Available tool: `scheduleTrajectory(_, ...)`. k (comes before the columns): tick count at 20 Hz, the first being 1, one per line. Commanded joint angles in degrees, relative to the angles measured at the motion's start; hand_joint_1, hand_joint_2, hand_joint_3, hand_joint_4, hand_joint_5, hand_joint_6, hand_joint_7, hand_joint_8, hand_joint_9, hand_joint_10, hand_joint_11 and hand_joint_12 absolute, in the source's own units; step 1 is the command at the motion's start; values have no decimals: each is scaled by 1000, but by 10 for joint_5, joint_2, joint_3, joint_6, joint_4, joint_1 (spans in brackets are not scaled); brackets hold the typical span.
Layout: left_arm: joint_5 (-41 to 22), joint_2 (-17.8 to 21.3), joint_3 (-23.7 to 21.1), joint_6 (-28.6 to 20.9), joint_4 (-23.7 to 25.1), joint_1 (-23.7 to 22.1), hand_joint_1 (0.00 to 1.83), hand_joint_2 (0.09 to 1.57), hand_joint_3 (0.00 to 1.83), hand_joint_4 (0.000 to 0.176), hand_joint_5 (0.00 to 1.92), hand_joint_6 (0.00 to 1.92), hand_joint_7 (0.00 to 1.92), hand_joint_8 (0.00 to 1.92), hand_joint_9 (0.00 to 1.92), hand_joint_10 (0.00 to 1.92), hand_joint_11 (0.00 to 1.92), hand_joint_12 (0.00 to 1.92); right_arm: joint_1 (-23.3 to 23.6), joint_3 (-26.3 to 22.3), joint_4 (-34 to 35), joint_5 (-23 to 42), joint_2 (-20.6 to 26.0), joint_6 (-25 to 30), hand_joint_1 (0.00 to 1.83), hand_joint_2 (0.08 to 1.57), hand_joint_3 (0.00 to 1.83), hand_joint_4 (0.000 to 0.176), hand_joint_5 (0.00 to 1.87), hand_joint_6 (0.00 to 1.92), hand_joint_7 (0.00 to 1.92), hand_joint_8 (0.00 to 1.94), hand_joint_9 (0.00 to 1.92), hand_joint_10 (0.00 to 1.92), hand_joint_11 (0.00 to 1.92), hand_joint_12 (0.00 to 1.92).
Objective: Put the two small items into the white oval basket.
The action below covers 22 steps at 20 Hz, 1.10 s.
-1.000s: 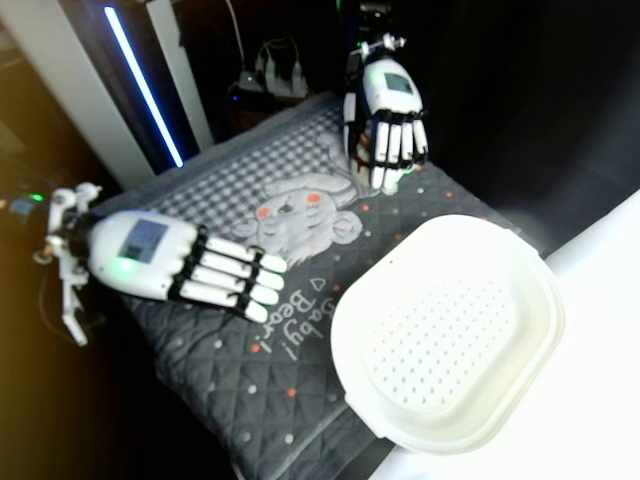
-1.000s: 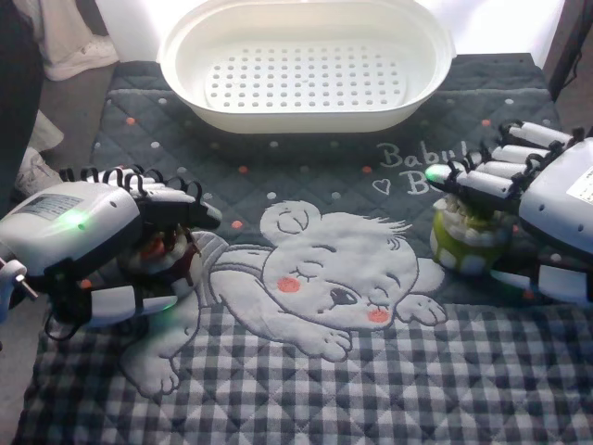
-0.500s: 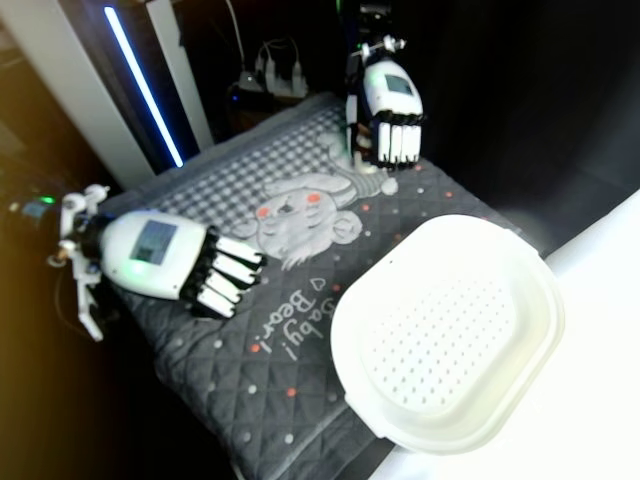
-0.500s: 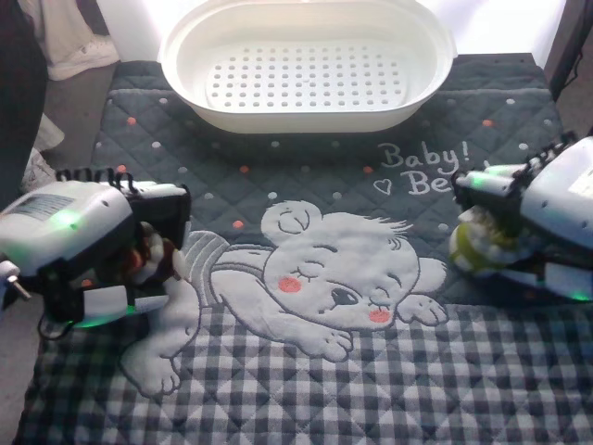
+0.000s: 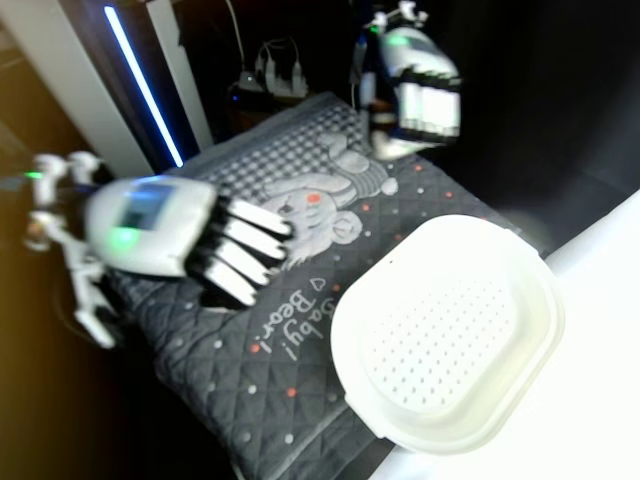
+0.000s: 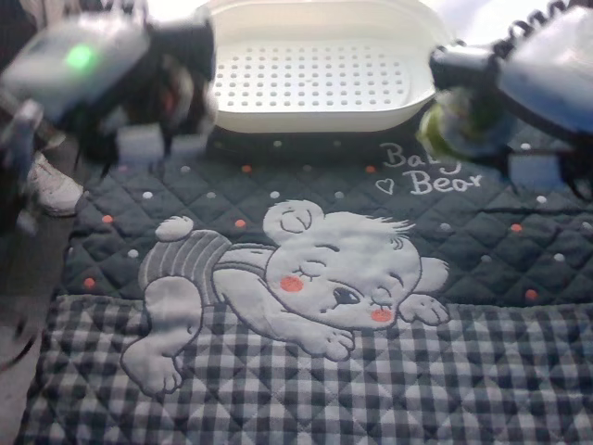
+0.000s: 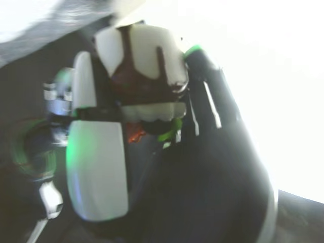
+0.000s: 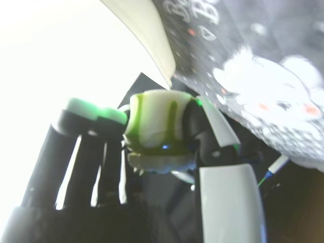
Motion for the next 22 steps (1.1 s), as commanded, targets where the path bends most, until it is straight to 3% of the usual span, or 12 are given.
scheduleTrajectory(1, -23, -12, 15, -1, 20, -31, 1446, 1305, 36, 0, 417, 1916, 501, 1730, 536, 1806, 492, 1921, 33, 15, 6, 37, -1, -23, 1117, 945, 911, 0, 560, 1792, 747, 1939, 1071, 1921, 1221, 1921)
scheduleTrajectory(3, 35, -44, 60, 0, 39, -98, 1415, 1323, 55, 0, 382, 1921, 474, 1770, 485, 1887, 520, 1921, 92, 54, 0, -20, -37, -45, 1059, 1045, 742, 11, 522, 1880, 643, 1843, 717, 1921, 831, 1921)
scheduleTrajectory(6, 105, -104, 139, 0, 23, -154, 1457, 1083, 543, 0, 495, 1921, 479, 1836, 564, 1919, 761, 1921, 135, 108, 6, -60, -84, -45, 1405, 1116, 153, 0, 650, 1920, 844, 1936, 1044, 1921, 1139, 1921)
scheduleTrajectory(8, 153, -152, 200, 3, 4, -173, 1457, 1064, 578, 0, 486, 1921, 490, 1830, 565, 1921, 735, 1921, 140, 151, 26, -75, -123, -45, 1400, 1159, 74, 0, 639, 1921, 818, 1940, 1040, 1921, 1135, 1921)
scheduleTrajectory(10, 195, -185, 246, 3, -10, -176, 1027, 1376, 95, 20, 467, 1757, 472, 1852, 492, 1921, 637, 1921, 140, 179, 40, -89, -148, -45, 1305, 1260, 53, 0, 498, 1921, 662, 1700, 979, 1921, 1061, 1921)
scheduleTrajectory(12, 227, -210, 278, 7, -19, -176, 1110, 1258, 0, 32, 131, 1230, 175, 1356, 96, 1684, 150, 1921, 140, 187, 46, -96, -154, -45, 1027, 1380, 38, 16, 434, 1782, 558, 1690, 359, 1758, 347, 1921)
scheduleTrajectory(13, 231, -212, 279, 22, -29, -176, 1110, 1258, 0, 32, 131, 1230, 175, 1356, 96, 1684, 150, 1921, 140, 187, 46, -97, -155, -45, 1027, 1380, 38, 16, 434, 1782, 558, 1690, 359, 1758, 347, 1921)
scheduleTrajectory(14, 234, -211, 277, 37, -38, -176, 1031, 1213, 0, 61, 126, 899, 104, 950, 18, 1360, 29, 1789, 140, 187, 46, -97, -156, -45, 882, 1273, 0, 30, 106, 1007, 195, 864, 116, 1065, 69, 1563)
scheduleTrajectory(15, 238, -211, 277, 44, -41, -177, 908, 1164, 0, 123, 29, 504, 20, 406, 3, 525, 5, 1212, 140, 187, 46, -97, -156, -45, 795, 1236, 0, 39, 79, 463, 136, 398, 85, 598, 13, 1188)
scheduleTrajectory(16, 240, -211, 278, 50, -49, -177, 716, 1067, 1, 174, 0, 19, 0, 15, 0, 20, 0, 53, 140, 187, 46, -99, -156, -45, 688, 1123, 0, 84, 2, 32, 13, 42, 4, 62, 0, 449)
scheduleTrajectory(19, 251, -213, 282, 57, -56, -177, 589, 979, 0, 176, 0, 0, 0, 0, 0, 0, 0, 0, 140, 188, 46, -104, -156, -45, 570, 1056, 0, 130, 0, 0, 0, 0, 0, 0, 0, 12)
scheduleTrajectory(22, 259, -211, 280, 93, -83, -177, 683, 994, 0, 176, 0, 0, 0, 0, 0, 0, 0, 0, 140, 186, 46, -108, -156, -45, 548, 1042, 0, 125, 0, 0, 0, 0, 0, 0, 0, 0)
